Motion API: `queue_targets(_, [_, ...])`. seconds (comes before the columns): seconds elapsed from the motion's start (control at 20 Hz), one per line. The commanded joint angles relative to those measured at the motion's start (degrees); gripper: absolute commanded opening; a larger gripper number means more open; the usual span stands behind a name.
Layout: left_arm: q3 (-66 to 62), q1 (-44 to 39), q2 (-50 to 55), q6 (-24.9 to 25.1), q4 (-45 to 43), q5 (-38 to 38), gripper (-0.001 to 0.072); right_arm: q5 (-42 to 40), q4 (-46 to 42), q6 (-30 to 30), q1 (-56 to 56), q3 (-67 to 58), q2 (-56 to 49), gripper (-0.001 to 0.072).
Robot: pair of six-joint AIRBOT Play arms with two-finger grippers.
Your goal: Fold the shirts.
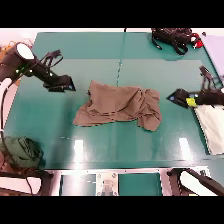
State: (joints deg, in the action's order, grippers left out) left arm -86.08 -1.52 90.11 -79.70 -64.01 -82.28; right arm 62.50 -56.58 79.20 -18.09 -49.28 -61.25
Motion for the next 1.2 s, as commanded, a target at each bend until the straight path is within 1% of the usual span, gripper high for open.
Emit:
queue_targets(0.0, [6.14, 1.9, 0.09, 0.33, 1.27, -6.45, 0.0679, 2.93, -0.9, 4.85, -5.75, 10.8, 7.06, 0.0453])
queue_targets(0.15, [16.52, 1.92, 0.09, 3.26, 5.9, -2.51, 0.0678, 1.2, 0.42, 5.03, -4.81, 20.35, 7.87, 0.0453])
queue_targets(0.3, [23.74, 1.92, 0.17, 3.82, 7.45, 3.96, 0.0678, -4.66, 4.59, 4.33, -2.19, 27.63, 7.39, 0.0452])
queue_targets(0.4, [27.12, 1.92, 0.26, 5.9, 12.13, 7.65, 0.0677, -8.33, 6.67, 4.26, 0.39, 29.44, 6.38, 0.0453])
queue_targets(0.5, [29.79, 1.92, 0.26, 9.18, 18.38, 10.43, 0.0675, -12.02, 7.67, 4.15, 2.8, 29.33, 4.98, 0.0452])
queue_targets(0.55, [30.67, 1.92, 0.26, 9.88, 19.87, 11.45, 0.0616, -14.08, 8.59, 4.15, 3.61, 29.27, 4.37, 0.0452])
queue_targets(0.6, [31.23, 1.92, 0.26, 10.4, 20.7, 12.02, 0.0589, -15.43, 9.09, 4.15, 4.09, 28.87, 3.78, 0.045])
queue_targets(0.7, [32.02, 1.92, 0.26, 11.3, 22.34, 11.58, 0.0587, -16.04, 9.49, 4.11, 4.07, 27.15, 2.36, 0.0447])
queue_targets(0.75, [31.98, 1.92, 0.26, 11.89, 22.53, 10.54, 0.0405, -16.04, 9.57, 4.04, 4.07, 25.92, 1.44, 0.0445])
queue_targets(0.8, [31.93, 1.92, 0.26, 13.6, 22.95, 9.42, 0.0144, -16.0, 10.38, 2.6, 4.07, 24.81, 0.39, 0.0403])
queue_targets(0.85, [31.93, 1.92, 0.24, 14.84, 23.61, 8.66, 0.0027, -15.93, 12.68, 0.55, 4.09, 23.87, -0.85, 0.0343])
queue_targets(0.9, [31.91, 1.92, 0.24, 14.91, 24.41, 8.33, 0.0028, -15.37, 15.78, -2.05, 4.11, 23.19, -2.14, 0.029])
queue_targets(0.95, [31.91, 1.92, 0.13, 15.34, 25.31, 8.26, 0.0027, -14.29, 18.18, -4.94, 4.09, 22.56, -3.23, 0.0193])
queue_targets(1.0, [31.5, 1.92, 0.09, 15.54, 26.03, 7.48, 0.0026, -13.05, 18.93, -7.43, 4.04, 21.75, -3.93, 0.0071])
queue_targets(1.05, [30.18, 1.95, 0.09, 15.43, 26.18, 5.44, 0.0027, -11.8, 17.97, -8.9, 3.89, 20.41, -3.87, 0.0025])
queue_targets(1.15, [25.0, 2.03, -0.17, 14.88, 26.4, -1.22, 0.0026, -6.62, 14.29, -7.54, 1.36, 14.27, -3.76, 0.0023])
